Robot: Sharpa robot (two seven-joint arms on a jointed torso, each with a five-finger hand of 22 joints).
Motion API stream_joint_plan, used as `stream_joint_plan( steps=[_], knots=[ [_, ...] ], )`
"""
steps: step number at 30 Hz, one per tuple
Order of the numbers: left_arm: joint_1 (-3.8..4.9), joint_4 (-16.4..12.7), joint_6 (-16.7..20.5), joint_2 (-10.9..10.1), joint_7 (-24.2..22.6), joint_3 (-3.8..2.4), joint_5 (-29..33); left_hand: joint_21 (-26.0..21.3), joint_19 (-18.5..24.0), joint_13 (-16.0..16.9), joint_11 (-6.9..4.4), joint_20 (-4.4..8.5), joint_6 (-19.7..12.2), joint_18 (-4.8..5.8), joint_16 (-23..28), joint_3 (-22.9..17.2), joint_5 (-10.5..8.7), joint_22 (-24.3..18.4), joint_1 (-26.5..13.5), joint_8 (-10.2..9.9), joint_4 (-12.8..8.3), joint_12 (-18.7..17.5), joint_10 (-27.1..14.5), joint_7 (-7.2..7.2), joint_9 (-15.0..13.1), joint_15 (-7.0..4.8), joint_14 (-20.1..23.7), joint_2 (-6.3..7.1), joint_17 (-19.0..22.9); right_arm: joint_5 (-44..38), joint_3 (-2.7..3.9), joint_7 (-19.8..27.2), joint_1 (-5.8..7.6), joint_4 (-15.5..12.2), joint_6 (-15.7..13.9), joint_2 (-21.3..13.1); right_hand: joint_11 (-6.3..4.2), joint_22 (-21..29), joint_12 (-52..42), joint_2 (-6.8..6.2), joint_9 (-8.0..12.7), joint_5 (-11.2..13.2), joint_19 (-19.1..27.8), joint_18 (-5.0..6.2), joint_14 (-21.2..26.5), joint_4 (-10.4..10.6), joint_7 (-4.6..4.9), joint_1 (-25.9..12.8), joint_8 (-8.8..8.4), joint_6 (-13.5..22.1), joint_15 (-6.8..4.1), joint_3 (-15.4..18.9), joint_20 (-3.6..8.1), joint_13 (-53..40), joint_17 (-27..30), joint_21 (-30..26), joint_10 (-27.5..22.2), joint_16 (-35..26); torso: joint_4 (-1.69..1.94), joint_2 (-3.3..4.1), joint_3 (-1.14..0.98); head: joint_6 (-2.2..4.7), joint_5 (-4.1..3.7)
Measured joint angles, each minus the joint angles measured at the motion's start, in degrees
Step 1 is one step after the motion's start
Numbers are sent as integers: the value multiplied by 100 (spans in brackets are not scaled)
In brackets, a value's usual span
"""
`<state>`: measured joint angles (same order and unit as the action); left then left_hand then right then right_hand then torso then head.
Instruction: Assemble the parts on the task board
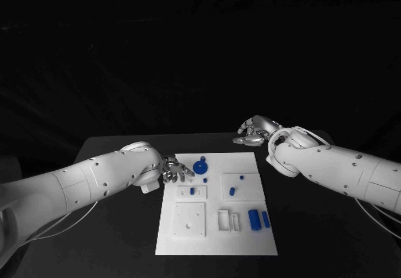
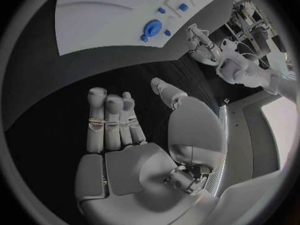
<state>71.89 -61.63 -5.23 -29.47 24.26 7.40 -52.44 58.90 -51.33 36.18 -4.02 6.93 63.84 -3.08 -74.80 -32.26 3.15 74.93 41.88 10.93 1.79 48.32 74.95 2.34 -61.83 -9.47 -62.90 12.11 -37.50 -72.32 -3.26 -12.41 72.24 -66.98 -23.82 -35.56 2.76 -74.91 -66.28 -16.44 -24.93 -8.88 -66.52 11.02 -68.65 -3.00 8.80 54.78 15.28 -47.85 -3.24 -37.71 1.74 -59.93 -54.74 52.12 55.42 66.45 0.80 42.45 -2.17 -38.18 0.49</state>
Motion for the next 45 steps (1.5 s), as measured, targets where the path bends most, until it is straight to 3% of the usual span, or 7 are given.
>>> stream_joint_plan(
  steps=[4, 7, 13, 20, 31, 39, 45],
  knots=[
    [146, 257, -36, 13, 14, -10, 16, -39, 88, -31, 55, -27, -161, 0, 49, 93, 4, -1, 201, -92, -216, -56, -56, 38, 59, 28, 70, -185, 36, 1, 0, 0, -1, 0, 0, -8, 0, 0, 0, 0, 5, 0, 0, 0, 0, 0, -2, 0, 0, -2, 0, 0, 0, 1, 0, 0, 0, 0, 3, 1, 1, 33, 6],
    [185, 530, -42, 64, 16, -12, -18, -58, 87, -38, 65, -27, -198, 0, 70, 134, 79, -1, 291, -99, -327, -56, -65, 69, 96, 37, 79, -275, 44, 1, 0, 0, -1, -3, 0, -7, 0, 0, 0, 0, 5, 0, 0, 0, 0, 0, -5, 0, 0, -5, 0, 0, -1, 5, 1, 0, 0, 0, 3, 5, 1, 63, 9],
    [218, 972, -45, 262, 6, -6, -158, -88, 87, -63, 84, -27, -279, -1, 98, 166, 57, -1, 291, -143, -358, -85, -85, 88, 169, 58, 100, -276, 68, 2, 0, 0, -1, 4, -2, 5, 0, 0, 0, 0, 5, 0, 1, 0, 0, 0, 13, 0, 0, 13, 0, 0, -1, 5, 5, 0, 0, 0, -6, 14, 9, 101, 6],
    [244, 1504, -44, 556, -44, -9, -315, -123, 87, -93, 144, -27, -516, -1, 134, 175, -1, -2, 243, -333, -317, -130, -150, 141, 335, 92, 132, -228, 103, 2, 0, 0, -2, -21, -3, 3, 0, 0, 0, 0, 9, 0, 2, 0, 0, 0, 13, 0, 0, 13, 0, 0, -2, 5, 5, 0, 0, 0, -12, 24, 11, 122, 27],
    [217, 2042, -134, 940, -131, 18, -423, -149, 86, -99, 197, -27, -675, 0, 158, 123, 0, -2, 153, -498, -132, -156, -219, 182, 570, 150, 147, -49, 115, 3, 1, 0, -1, -88, -6, -5, 0, 1, 1, 0, 10, 0, 3, 0, 0, 0, 11, 0, 0, 13, 0, 0, -3, 11, 5, 0, 1, 0, -26, 57, 15, 137, 50],
    [58, 2315, -161, 1140, -189, 45, -490, -149, 86, -99, 198, -27, -709, 0, 158, 103, 0, -3, 180, -521, -89, -156, -220, 210, 621, 164, 160, -23, 115, 3, 4, 0, 5, -145, -10, -21, 0, 1, 1, 0, 10, 0, 10, 0, 0, 0, 5, 0, 0, 14, 0, 0, -11, 10, 5, 0, 1, 0, -49, 104, 29, 152, 52],
    [8, 2469, -161, 1186, -222, 52, -533, -149, 86, -99, 198, -27, -759, 0, 158, 88, 0, -3, 180, -521, -73, -156, -220, 222, 635, 173, 168, -23, 115, 3, 14, 0, 25, -203, -13, -44, 1, -4, 1, 0, 10, 0, 11, 0, 0, 0, 1, 0, 0, 12, 1, 0, -11, 15, 5, 0, 1, 0, -64, 136, 40, 157, 42]
  ],
)
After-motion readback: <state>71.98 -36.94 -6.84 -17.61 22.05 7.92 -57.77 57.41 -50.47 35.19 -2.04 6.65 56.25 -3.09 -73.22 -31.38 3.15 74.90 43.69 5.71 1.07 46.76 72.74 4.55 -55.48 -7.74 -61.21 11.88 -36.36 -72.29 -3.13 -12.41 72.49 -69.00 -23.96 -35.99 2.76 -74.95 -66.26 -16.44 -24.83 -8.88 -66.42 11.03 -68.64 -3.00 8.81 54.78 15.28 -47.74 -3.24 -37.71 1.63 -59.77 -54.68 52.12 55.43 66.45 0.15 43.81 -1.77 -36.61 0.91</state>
